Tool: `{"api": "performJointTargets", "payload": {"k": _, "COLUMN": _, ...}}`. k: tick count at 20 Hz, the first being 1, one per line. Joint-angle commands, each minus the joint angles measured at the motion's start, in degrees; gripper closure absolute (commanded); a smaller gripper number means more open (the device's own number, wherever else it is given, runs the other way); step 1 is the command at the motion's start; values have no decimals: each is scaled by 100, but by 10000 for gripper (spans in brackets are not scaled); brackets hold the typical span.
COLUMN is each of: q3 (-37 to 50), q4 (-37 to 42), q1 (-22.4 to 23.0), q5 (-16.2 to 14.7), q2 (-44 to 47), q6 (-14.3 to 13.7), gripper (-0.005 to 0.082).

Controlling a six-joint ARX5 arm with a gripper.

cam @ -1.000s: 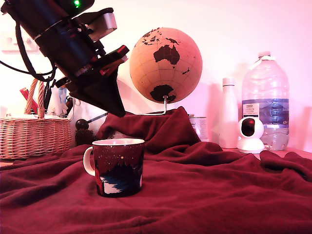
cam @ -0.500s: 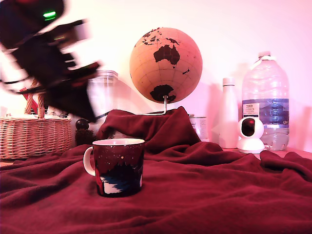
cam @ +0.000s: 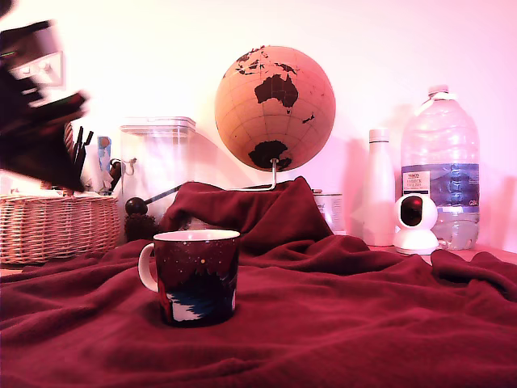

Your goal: Pick up the coffee capsules on the table and drop them inside the coffee cup

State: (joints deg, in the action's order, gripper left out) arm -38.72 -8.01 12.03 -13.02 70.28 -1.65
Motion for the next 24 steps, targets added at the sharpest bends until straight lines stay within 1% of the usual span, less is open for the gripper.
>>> {"api": "performJointTargets", "payload": {"k": 1, "q3": 267, "q4": 90, "q1": -96, "q5": -20, "q2": -284, "q6": 26, "gripper": 788}}
{"api": "performJointTargets", "payload": {"k": 2, "q3": 382, "q4": 98, "q1": -153, "q5": -20, "q2": -435, "q6": 127, "gripper": 788}}
{"api": "performJointTargets", "payload": {"k": 4, "q3": 669, "q4": 216, "q1": -212, "q5": -13, "q2": -763, "q6": 234, "gripper": 788}}
{"api": "performJointTargets", "payload": {"k": 5, "q3": 807, "q4": 249, "q1": -234, "q5": -4, "q2": -933, "q6": 243, "gripper": 788}}
{"api": "performJointTargets", "payload": {"k": 6, "q3": 925, "q4": 249, "q1": -245, "q5": -4, "q2": -1095, "q6": 319, "gripper": 788}}
{"api": "performJointTargets", "payload": {"k": 9, "q3": 1248, "q4": 249, "q1": -245, "q5": 55, "q2": -1596, "q6": 341, "gripper": 788}}
{"api": "performJointTargets", "payload": {"k": 11, "q3": 1447, "q4": 249, "q1": -256, "q5": 160, "q2": -1963, "q6": 470, "gripper": 788}}
{"api": "performJointTargets", "payload": {"k": 13, "q3": 1617, "q4": 254, "q1": -256, "q5": 199, "q2": -2343, "q6": 516, "gripper": 788}}
{"api": "performJointTargets", "payload": {"k": 14, "q3": 1681, "q4": 254, "q1": -256, "q5": 258, "q2": -2524, "q6": 592, "gripper": 788}}
{"api": "performJointTargets", "payload": {"k": 15, "q3": 1740, "q4": 251, "q1": -256, "q5": 310, "q2": -2708, "q6": 592, "gripper": 788}}
{"api": "performJointTargets", "payload": {"k": 17, "q3": 1860, "q4": 236, "q1": -256, "q5": 387, "q2": -3093, "q6": 678, "gripper": 788}}
{"api": "performJointTargets", "payload": {"k": 24, "q3": 1902, "q4": -164, "q1": -254, "q5": 693, "q2": -4229, "q6": 925, "gripper": 788}}
